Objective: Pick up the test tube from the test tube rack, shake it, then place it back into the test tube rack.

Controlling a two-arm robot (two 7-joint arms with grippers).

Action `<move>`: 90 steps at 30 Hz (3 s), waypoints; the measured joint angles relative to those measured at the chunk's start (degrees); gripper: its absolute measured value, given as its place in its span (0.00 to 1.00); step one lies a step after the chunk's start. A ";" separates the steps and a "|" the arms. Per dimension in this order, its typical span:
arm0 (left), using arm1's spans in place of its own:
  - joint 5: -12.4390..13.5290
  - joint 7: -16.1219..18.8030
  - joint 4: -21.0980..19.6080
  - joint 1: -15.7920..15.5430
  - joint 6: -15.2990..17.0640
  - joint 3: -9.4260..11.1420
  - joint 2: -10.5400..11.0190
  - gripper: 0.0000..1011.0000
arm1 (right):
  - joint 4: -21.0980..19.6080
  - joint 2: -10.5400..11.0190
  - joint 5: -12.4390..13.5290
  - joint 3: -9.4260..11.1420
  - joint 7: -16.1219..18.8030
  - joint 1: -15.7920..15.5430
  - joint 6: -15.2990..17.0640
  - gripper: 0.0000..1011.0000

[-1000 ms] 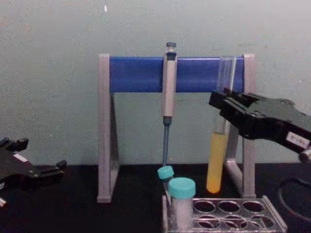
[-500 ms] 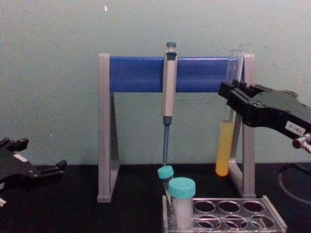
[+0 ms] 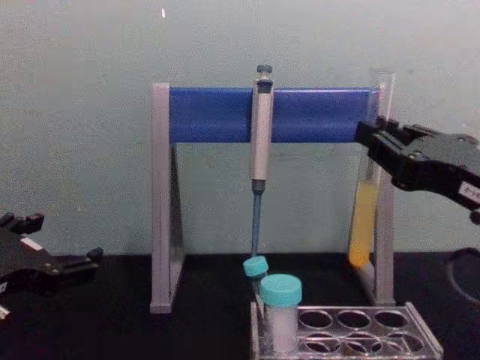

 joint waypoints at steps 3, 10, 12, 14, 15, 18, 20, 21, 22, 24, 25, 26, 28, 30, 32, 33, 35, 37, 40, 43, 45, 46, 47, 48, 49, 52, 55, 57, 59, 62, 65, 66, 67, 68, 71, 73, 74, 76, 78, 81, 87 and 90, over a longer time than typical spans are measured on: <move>0.00 0.00 0.00 0.00 0.00 0.00 0.00 0.99 | -1.35 0.79 -0.62 0.66 -0.56 -0.99 0.41 0.23; 0.00 0.00 0.00 0.00 0.00 0.00 0.00 0.99 | -5.81 3.03 -2.01 2.19 -1.82 -4.57 2.34 0.23; 0.00 0.00 0.00 0.00 0.00 0.00 0.00 0.99 | -7.02 3.54 -2.15 2.49 -1.91 -5.59 2.85 0.23; 0.00 0.00 0.00 0.00 0.00 0.00 0.00 0.99 | -8.54 4.20 -2.21 2.78 -1.92 -6.98 3.56 0.23; 0.00 0.00 0.00 0.00 0.00 0.00 0.00 0.99 | -8.98 4.36 -2.21 2.80 -1.88 -7.34 3.78 0.23; 0.00 0.00 0.00 0.00 0.00 0.00 0.00 0.99 | -10.47 4.92 -1.89 2.57 -1.10 -8.73 4.53 0.23; 0.00 0.00 0.00 0.00 0.00 0.00 0.00 0.99 | -10.68 4.98 -1.59 2.28 -0.68 -8.92 4.66 0.23; 0.00 0.00 0.00 0.00 0.00 0.00 0.00 0.99 | -10.74 4.98 -1.21 1.80 -0.07 -8.96 4.80 0.23; 0.00 0.00 0.00 0.00 0.00 0.00 0.00 0.99 | -10.73 4.97 -0.97 1.56 0.25 -8.91 4.88 0.23; 0.00 0.00 0.00 0.00 0.00 0.00 0.00 0.99 | -10.54 4.87 -0.51 1.00 0.90 -8.62 5.02 0.23; 0.00 0.00 0.00 0.00 0.00 0.00 0.00 0.99 | -10.33 4.78 -0.25 0.72 1.20 -8.42 5.05 0.23; 0.00 0.00 0.00 0.00 0.00 0.00 0.00 0.99 | -9.89 4.59 0.15 0.18 1.67 -7.96 5.06 0.23; 0.00 0.00 0.00 0.00 0.00 0.00 0.00 0.99 | -9.30 4.30 0.57 -0.47 2.21 -7.30 4.99 0.23; 0.00 0.00 0.00 0.00 0.00 0.00 0.00 0.99 | -8.10 3.80 1.05 -1.37 3.02 -6.07 4.58 0.23; 0.00 0.00 0.00 0.00 0.00 0.00 0.00 0.99 | -6.77 3.23 1.33 -2.13 3.55 -4.63 3.95 0.23; 0.00 0.00 0.00 0.00 0.00 0.00 0.00 0.99 | -6.29 3.03 1.37 -2.34 3.65 -4.16 3.76 0.23; 0.00 0.00 0.00 0.00 0.00 0.00 0.00 0.99 | -4.72 2.40 1.41 -2.85 3.73 -2.64 2.99 0.23; 0.00 0.00 0.00 0.00 0.00 0.00 0.00 0.99 | -3.66 1.97 1.41 -3.05 3.72 -1.74 2.49 0.23; 0.00 0.00 0.00 0.00 0.00 0.00 0.00 0.99 | -2.04 1.28 1.38 -3.15 3.50 -0.41 1.57 0.23; 0.00 0.00 0.00 0.00 0.00 0.00 0.00 0.99 | -0.67 0.81 1.24 -2.90 2.72 0.54 1.01 0.23; 0.00 0.00 0.00 0.00 0.00 0.00 0.00 0.99 | -0.05 0.61 0.97 -2.45 2.03 0.85 0.75 0.23; 0.00 0.00 0.00 0.00 0.00 0.00 0.00 0.99 | 0.09 0.57 0.91 -2.27 1.79 0.89 0.70 0.23; 0.00 0.00 0.00 0.00 0.00 0.00 0.00 0.99 | 0.23 0.54 0.82 -1.93 1.38 0.90 0.64 0.23; 0.00 0.00 0.00 0.00 0.00 0.00 0.00 0.99 | 0.25 0.52 0.79 -1.80 1.27 0.91 0.62 0.23; 0.00 0.00 0.00 0.00 0.00 0.00 0.00 0.99 | 0.26 0.52 0.75 -1.67 1.15 0.90 0.60 0.23; 0.00 0.00 0.00 0.00 0.00 0.00 0.00 0.99 | 0.23 0.57 0.71 -1.16 0.88 0.69 0.53 0.23; 0.00 0.00 0.00 0.00 0.00 0.00 0.00 0.99 | 0.11 0.60 0.69 -0.86 0.84 0.52 0.45 0.23; 0.00 0.00 0.00 0.00 0.00 0.00 0.00 0.99 | 0.06 0.57 0.68 -0.72 0.84 0.44 0.41 0.23; 0.00 0.00 0.00 0.00 0.00 0.00 0.00 0.99 | 0.05 0.54 0.68 -0.66 0.86 0.41 0.37 0.23; 0.00 0.00 0.00 0.00 0.00 0.00 0.00 0.99 | 0.10 0.41 0.68 -0.58 0.92 0.45 0.30 0.23; 0.00 0.00 0.00 0.00 0.00 0.00 0.00 0.99 | 0.19 0.30 0.68 -0.56 0.95 0.51 0.29 0.23; 0.00 0.00 0.00 0.00 0.00 0.00 0.00 0.99 | 0.20 0.28 0.68 -0.55 0.96 0.52 0.29 0.23; 0.00 0.00 0.00 0.00 0.00 0.00 0.00 0.99 | 0.20 0.26 0.68 -0.55 0.97 0.52 0.29 0.23; 0.00 0.00 0.00 0.00 0.00 0.00 0.00 0.99 | 0.20 0.25 0.68 -0.52 1.00 0.51 0.25 0.23; 0.00 0.00 0.00 0.00 0.00 0.00 0.00 0.99 | 0.19 0.20 0.68 -0.47 1.05 0.42 0.20 0.23; 0.00 0.00 0.00 0.00 0.00 0.00 0.00 0.99 | 0.18 0.18 0.68 -0.45 1.09 0.39 0.20 0.23; 0.00 0.00 0.00 0.00 0.00 0.00 0.00 0.99 | 0.17 0.17 0.68 -0.44 1.11 0.38 0.20 0.23; 0.00 0.00 0.00 0.00 0.00 0.00 0.00 0.99 | 0.14 0.15 0.72 -0.41 1.15 0.35 0.20 0.23; 0.00 0.00 0.00 0.00 0.00 0.00 0.00 0.99 | 0.12 0.15 0.75 -0.40 1.19 0.34 0.20 0.23; 0.00 0.00 0.00 0.00 0.00 0.00 0.00 0.99 | 0.01 0.15 0.77 -0.41 1.24 0.26 0.23 0.23; 0.00 0.00 0.00 0.00 0.00 0.00 0.00 0.99 | -0.07 0.14 0.84 -0.46 1.31 0.18 0.24 0.23; 0.00 0.00 0.00 0.00 0.00 0.00 0.00 0.99 | -0.07 0.10 0.84 -0.50 1.31 0.17 0.25 0.23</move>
